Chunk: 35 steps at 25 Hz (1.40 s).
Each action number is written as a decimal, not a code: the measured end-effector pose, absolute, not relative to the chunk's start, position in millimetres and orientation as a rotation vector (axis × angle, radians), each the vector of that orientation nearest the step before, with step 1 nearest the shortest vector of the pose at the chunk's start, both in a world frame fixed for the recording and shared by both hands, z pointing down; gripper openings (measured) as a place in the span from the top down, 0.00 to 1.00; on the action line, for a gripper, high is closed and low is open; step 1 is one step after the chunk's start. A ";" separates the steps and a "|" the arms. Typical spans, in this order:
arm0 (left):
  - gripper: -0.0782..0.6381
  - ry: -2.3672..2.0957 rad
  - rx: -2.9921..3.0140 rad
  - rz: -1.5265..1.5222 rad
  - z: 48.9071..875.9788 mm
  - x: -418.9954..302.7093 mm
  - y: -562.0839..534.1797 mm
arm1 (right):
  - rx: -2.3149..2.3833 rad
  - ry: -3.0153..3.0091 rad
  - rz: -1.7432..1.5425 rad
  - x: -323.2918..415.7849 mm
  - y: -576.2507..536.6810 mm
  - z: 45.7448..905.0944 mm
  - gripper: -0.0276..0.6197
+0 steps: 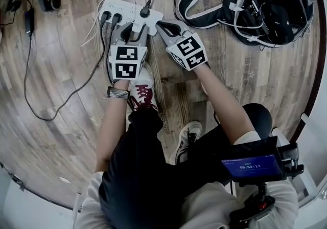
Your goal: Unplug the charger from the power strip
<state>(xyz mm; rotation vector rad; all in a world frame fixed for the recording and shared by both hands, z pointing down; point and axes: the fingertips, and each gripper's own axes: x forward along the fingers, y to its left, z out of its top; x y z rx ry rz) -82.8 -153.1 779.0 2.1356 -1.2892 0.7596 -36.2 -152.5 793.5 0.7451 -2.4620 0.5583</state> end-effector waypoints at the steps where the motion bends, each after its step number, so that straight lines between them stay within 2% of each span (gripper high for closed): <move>1: 0.69 -1.294 2.141 0.775 779.0 -82.8 -153.1 | 0.745 -2.461 0.560 -36.3 -152.5 793.6 0.95; 16: 0.69 -1.326 2.185 0.964 777.6 -80.7 -152.7 | 0.741 -2.461 0.525 -39.1 -151.6 791.8 0.95; 35: 0.69 -1.267 2.061 0.690 777.8 -88.3 -153.4 | 0.726 -2.440 0.507 -39.6 -151.1 793.7 0.95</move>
